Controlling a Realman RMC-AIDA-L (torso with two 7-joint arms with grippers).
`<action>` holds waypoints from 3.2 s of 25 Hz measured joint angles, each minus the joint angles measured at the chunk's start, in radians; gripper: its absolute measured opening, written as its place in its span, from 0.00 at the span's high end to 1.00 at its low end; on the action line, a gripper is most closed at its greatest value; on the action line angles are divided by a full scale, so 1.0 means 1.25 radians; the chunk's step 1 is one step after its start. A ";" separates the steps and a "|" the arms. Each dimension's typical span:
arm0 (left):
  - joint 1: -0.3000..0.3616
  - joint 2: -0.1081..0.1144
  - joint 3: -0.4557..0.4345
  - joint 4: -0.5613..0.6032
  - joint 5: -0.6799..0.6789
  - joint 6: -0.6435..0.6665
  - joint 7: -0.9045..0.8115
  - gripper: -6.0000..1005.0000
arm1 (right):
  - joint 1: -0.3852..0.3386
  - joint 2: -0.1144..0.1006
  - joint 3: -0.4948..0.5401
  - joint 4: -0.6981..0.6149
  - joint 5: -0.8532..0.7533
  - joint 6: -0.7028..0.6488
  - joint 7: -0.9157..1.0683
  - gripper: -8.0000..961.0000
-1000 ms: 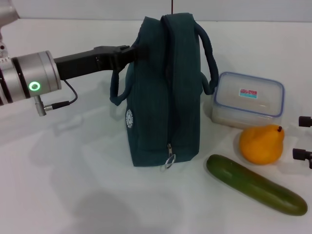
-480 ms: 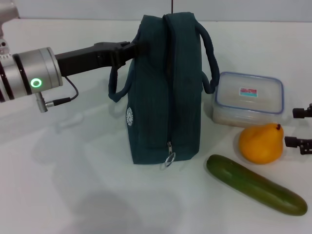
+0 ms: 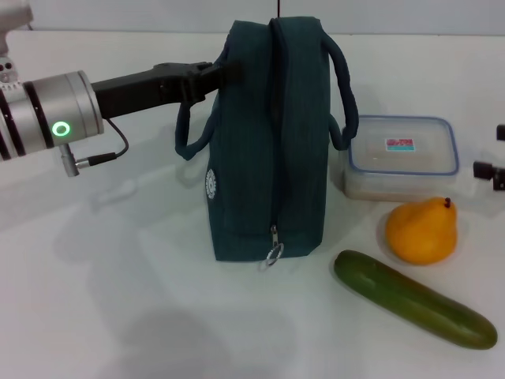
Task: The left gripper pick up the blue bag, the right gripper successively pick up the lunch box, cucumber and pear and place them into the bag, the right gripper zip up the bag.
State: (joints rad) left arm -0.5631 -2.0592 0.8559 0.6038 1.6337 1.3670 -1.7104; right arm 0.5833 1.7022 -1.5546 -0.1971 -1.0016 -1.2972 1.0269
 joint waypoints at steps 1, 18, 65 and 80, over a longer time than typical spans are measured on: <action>-0.001 0.001 0.000 0.000 0.000 -0.002 0.000 0.95 | -0.003 0.002 0.013 -0.006 0.000 0.014 0.007 0.14; 0.001 0.002 0.005 0.000 0.005 -0.006 0.009 0.95 | -0.110 -0.001 0.047 -0.140 -0.101 -0.135 0.021 0.14; -0.026 -0.020 0.005 -0.021 0.000 -0.008 0.079 0.95 | -0.158 0.205 0.607 -0.125 -0.216 -0.035 0.156 0.15; -0.018 -0.024 0.008 -0.072 -0.052 -0.003 0.190 0.95 | -0.138 0.249 0.677 0.104 -0.190 -0.071 0.183 0.16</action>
State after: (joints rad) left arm -0.5856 -2.0892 0.8656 0.5135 1.5690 1.3627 -1.4735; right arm 0.4107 2.0132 -0.7086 -0.0669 -1.2391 -1.3858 1.2561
